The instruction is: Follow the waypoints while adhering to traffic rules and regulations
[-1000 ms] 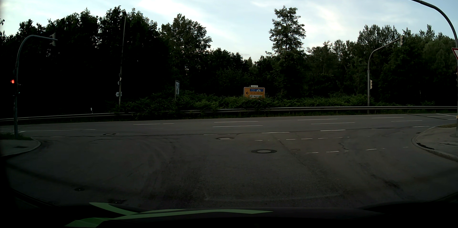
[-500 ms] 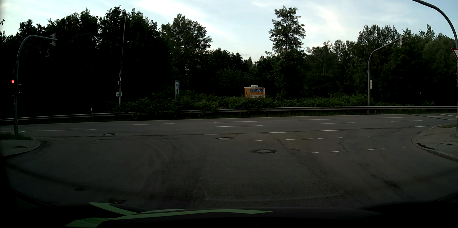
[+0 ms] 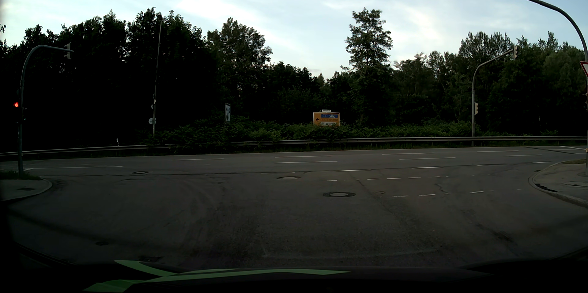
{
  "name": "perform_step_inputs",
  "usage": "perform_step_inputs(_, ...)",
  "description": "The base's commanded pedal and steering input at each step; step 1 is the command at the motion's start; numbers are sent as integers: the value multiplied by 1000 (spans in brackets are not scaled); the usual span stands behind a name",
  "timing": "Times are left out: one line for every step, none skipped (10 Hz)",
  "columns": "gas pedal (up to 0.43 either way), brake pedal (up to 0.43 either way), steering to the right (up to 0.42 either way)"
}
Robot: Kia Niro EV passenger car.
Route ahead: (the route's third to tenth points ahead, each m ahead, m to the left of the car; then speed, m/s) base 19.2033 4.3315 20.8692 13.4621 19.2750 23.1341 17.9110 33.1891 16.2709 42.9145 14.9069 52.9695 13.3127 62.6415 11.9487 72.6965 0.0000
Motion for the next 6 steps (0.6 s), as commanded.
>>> perform_step_inputs(0, 323, -13)
perform_step_inputs(0, 323, -12)
perform_step_inputs(0, 323, -12)
perform_step_inputs(0, 323, -12)
perform_step_inputs(0, 323, -12)
perform_step_inputs(0, 323, -12)
